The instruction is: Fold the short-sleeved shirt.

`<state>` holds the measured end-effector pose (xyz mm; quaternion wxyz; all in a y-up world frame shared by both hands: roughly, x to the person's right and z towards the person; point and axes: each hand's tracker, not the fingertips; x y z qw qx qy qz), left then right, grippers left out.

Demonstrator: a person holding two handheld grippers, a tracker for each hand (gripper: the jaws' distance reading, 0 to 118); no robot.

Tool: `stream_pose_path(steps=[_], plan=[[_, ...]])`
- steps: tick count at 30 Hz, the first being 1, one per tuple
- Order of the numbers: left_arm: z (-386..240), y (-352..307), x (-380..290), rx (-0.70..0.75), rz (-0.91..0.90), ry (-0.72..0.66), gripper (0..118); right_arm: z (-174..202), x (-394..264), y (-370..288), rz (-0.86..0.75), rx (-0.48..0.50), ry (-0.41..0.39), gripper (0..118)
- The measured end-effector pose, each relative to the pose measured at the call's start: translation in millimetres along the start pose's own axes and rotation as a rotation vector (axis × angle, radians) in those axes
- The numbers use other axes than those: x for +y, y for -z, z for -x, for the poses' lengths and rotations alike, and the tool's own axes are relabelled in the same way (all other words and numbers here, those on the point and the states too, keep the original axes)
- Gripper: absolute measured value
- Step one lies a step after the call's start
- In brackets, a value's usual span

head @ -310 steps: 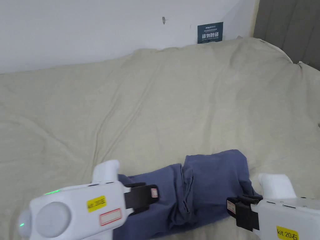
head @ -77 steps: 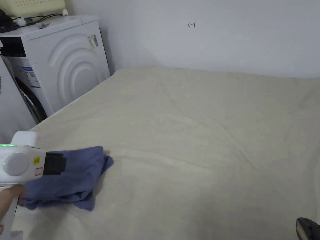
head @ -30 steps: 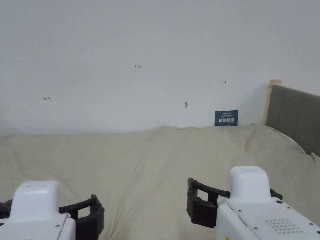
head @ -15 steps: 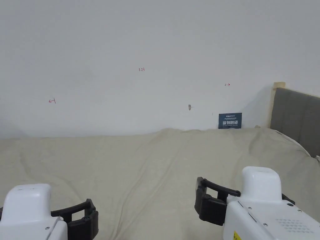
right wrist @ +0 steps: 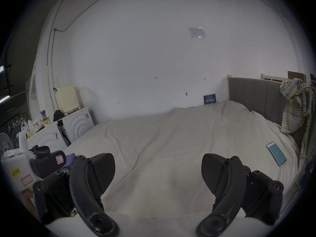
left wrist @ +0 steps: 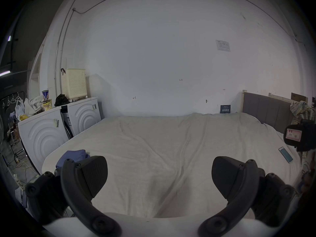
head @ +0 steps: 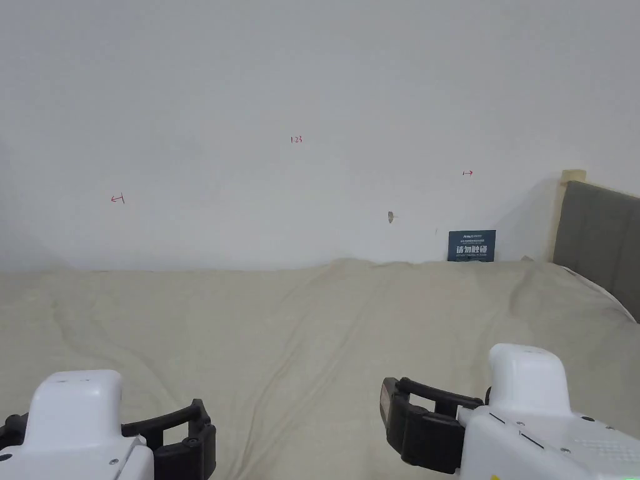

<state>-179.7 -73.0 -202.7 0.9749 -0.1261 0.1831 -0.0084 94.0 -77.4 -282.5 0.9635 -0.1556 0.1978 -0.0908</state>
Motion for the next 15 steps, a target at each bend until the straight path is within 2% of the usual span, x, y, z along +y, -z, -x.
stream_pose_path(steps=[5, 8, 10, 15], plan=[[-1, -1, 0, -0.009, -0.003, 0.008, 118, 1, -4, -10, -0.065, -0.054, -0.027, 105], [-2, -1, 1, -0.012, -0.003, 0.015, 118, 0, -6, -13, -0.07, -0.063, -0.099, 105], [-2, -2, 1, -0.014, -0.01, 0.013, 118, 2, -8, -17, -0.104, -0.12, -0.107, 105], [-8, -3, 1, -0.035, -0.014, 0.02, 118, -2, -9, -20, -0.089, -0.083, -0.112, 105]])
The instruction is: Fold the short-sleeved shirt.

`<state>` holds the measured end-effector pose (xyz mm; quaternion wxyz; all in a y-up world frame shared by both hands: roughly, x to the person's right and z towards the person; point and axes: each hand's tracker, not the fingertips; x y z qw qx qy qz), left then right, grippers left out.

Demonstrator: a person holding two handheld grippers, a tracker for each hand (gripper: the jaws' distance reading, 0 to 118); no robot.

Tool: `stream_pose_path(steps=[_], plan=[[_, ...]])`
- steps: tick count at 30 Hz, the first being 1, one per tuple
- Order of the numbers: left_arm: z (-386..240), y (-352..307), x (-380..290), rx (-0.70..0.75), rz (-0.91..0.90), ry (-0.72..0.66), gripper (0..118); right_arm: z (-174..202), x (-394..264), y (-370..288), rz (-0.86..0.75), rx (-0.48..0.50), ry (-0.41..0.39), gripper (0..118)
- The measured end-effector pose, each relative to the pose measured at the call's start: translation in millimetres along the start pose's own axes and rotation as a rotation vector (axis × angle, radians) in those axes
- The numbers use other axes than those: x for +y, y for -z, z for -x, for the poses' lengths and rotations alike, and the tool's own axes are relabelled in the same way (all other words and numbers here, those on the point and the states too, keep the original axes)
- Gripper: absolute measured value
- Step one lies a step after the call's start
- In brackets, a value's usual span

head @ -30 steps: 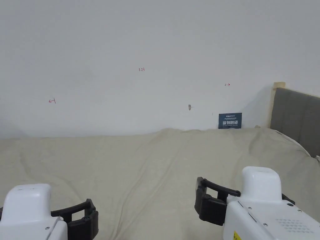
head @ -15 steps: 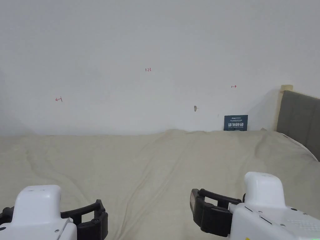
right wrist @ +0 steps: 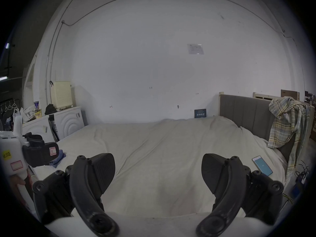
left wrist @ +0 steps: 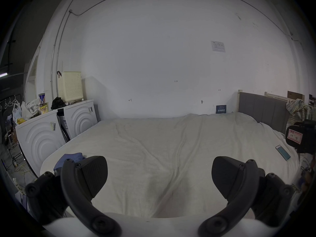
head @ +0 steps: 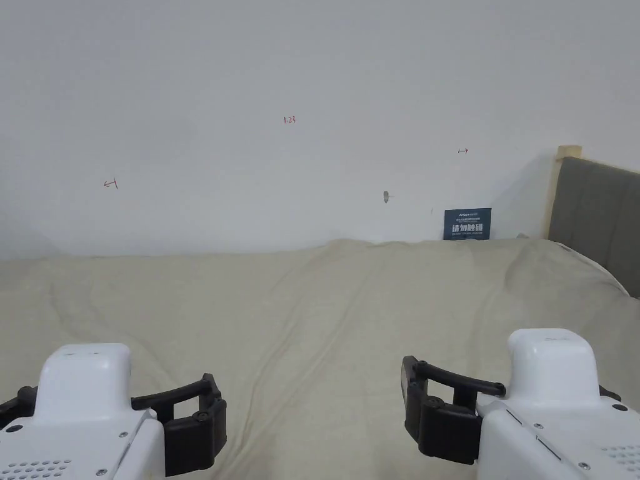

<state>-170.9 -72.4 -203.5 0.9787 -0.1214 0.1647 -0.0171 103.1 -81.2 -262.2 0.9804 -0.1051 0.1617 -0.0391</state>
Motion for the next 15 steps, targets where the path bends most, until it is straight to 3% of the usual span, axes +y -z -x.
stream_pose_path(steps=[9, 12, 15], plan=[[0, -1, 1, -0.011, -0.004, 0.003, 118, 3, -2, 7, 0.049, -0.103, -0.007, 105], [0, -1, 1, -0.004, -0.006, 0.003, 118, -3, 0, 10, 0.051, -0.081, 0.076, 105], [0, 0, 0, -0.004, -0.001, 0.011, 118, -2, 2, 13, 0.073, -0.086, 0.023, 105]])
